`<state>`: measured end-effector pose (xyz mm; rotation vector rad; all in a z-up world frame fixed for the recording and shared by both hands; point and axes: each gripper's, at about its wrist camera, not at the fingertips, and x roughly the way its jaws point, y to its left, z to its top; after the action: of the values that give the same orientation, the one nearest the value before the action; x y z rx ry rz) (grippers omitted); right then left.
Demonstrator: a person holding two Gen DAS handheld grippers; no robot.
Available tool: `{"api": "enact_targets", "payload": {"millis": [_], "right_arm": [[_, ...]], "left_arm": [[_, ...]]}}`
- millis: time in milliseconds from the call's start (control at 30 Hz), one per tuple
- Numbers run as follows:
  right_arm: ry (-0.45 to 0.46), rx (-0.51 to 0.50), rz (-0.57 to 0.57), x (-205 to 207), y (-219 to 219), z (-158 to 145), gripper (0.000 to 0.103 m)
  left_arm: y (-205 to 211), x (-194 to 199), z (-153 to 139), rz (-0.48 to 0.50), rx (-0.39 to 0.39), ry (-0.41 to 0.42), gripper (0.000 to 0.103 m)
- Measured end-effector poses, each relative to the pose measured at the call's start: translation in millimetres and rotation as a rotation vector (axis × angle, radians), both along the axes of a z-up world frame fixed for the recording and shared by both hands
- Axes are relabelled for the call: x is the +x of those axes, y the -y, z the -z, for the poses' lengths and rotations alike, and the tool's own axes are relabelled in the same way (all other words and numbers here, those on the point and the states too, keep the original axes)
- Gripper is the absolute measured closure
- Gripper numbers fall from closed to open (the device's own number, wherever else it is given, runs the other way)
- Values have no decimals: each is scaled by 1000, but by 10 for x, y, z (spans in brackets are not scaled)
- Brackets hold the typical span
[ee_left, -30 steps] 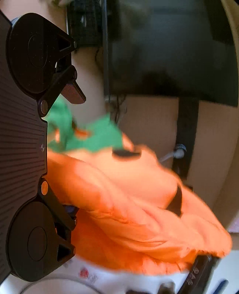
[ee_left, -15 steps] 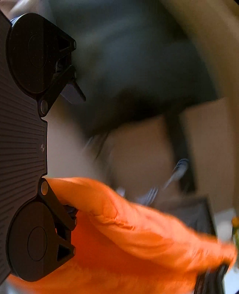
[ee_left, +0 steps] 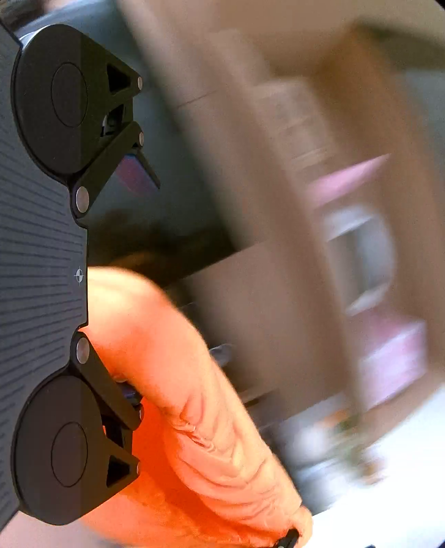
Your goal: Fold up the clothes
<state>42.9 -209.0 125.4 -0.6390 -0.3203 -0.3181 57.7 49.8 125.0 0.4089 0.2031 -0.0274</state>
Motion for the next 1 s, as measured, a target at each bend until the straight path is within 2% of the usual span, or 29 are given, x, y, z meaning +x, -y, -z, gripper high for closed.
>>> {"api": "enact_targets", "payload": {"millis": [33, 67, 100, 167, 200, 267, 333, 433, 567, 633, 700, 767, 833, 900, 967, 1000], "right_arm": [[-166, 45, -20, 24, 9, 227, 0], [-383, 103, -54, 75, 22, 490, 0], [-585, 153, -88, 122, 30, 742, 0], [-914, 253, -171, 141, 30, 1166, 0], [-1025, 319, -212, 127, 33, 1281, 0], [-1163, 419, -310, 80, 13, 1364, 0], [-1177, 431, -381, 36, -54, 1315, 0], [-1113, 448, -436, 95, -188, 1108, 0], [-1072, 552, -422, 442, -278, 1005, 0], [-1082, 658, -374, 668, -217, 1023, 0], [-1108, 840, -344, 861, -111, 1020, 0], [-1134, 1042, -358, 972, 49, 1004, 0], [-1158, 1155, -350, 1051, 165, 979, 0], [-1154, 1141, -313, 1115, 213, 929, 0], [-1152, 1069, -293, 1200, 195, 893, 0], [-1151, 1035, -291, 1257, 178, 887, 0]], "left_arm": [[-48, 36, 306, -2, -45, -151, 0], [-122, 104, 648, 3, -130, -339, 0], [-188, 142, 938, 2, -200, -480, 0], [-301, 196, 1420, -37, -299, -685, 0], [-343, 209, 1598, -48, -334, -759, 0], [-385, 182, 1667, -27, -350, -792, 0], [-494, 184, 1590, 25, -381, -790, 0], [-700, 143, 1371, 108, -435, -745, 0], [-731, 337, 1150, 223, -600, -693, 0], [-713, 459, 1151, 266, -677, -683, 0], [-663, 625, 1225, 280, -713, -678, 0], [-610, 788, 1349, 252, -737, -712, 0], [-553, 911, 1500, 240, -765, -764, 0], [-475, 1021, 1662, 231, -774, -821, 0], [-339, 1085, 1849, 224, -719, -893, 0], [-255, 1095, 1933, 216, -667, -938, 0]]}}
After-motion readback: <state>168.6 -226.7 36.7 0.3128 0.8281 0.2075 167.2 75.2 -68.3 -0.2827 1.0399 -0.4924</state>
